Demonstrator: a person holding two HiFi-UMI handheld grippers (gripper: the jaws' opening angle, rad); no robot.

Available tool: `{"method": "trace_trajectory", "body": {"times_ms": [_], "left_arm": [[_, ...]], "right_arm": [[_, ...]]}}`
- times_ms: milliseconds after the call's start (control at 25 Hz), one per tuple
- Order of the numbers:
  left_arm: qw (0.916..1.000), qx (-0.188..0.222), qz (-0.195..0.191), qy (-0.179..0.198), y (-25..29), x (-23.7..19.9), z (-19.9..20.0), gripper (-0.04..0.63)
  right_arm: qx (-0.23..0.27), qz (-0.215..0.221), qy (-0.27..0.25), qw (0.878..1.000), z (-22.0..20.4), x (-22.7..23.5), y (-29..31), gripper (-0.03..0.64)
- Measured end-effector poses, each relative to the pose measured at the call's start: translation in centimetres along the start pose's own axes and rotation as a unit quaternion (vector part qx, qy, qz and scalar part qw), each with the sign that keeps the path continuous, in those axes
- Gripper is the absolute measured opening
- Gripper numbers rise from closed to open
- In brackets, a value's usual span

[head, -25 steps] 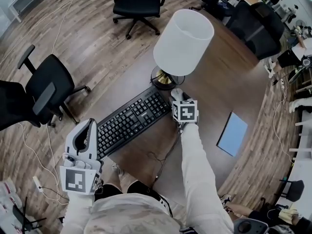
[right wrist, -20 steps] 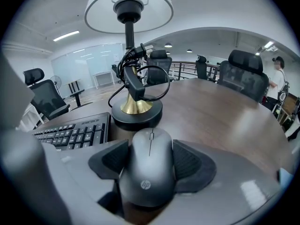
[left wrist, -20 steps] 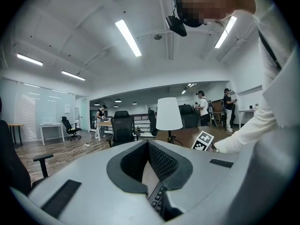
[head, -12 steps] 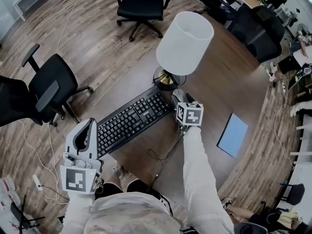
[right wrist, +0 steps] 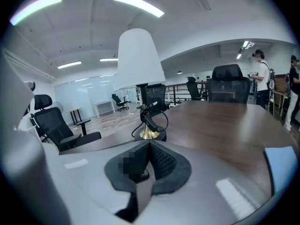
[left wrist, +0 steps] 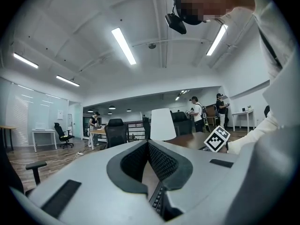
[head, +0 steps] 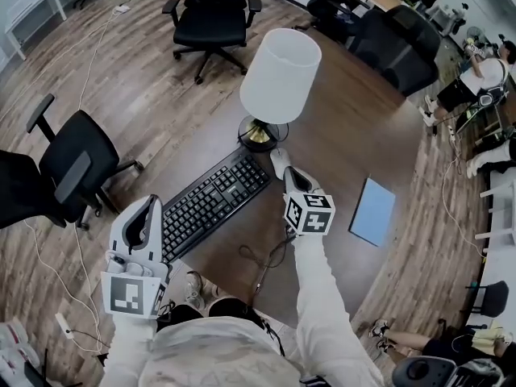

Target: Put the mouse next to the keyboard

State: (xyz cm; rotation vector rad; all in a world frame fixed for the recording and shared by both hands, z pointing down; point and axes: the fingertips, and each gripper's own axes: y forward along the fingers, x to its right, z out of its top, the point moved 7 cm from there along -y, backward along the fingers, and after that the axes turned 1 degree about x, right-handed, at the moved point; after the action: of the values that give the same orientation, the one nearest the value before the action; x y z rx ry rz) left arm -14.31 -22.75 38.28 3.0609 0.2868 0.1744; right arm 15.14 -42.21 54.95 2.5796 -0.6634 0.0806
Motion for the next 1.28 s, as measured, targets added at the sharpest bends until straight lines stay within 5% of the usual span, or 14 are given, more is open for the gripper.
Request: {"method": "trace_trajectory", "body": {"times_ms": [320, 1280], "left_arm": [[0.9995, 0.021, -0.024, -0.006, -1.8, -0.6, 1.1, 0.006], [0.9921, 0.067, -0.106, -0.006, -7.1, -2.4, 2.6, 0.006]], "right_arm": [[0.055, -0.008, 0.044, 0.998, 0.0, -3.3, -5.9, 0.009], [0.150, -0.061, -0.078, 0.984, 2.2, -16.1, -20.0, 0.009]]}}
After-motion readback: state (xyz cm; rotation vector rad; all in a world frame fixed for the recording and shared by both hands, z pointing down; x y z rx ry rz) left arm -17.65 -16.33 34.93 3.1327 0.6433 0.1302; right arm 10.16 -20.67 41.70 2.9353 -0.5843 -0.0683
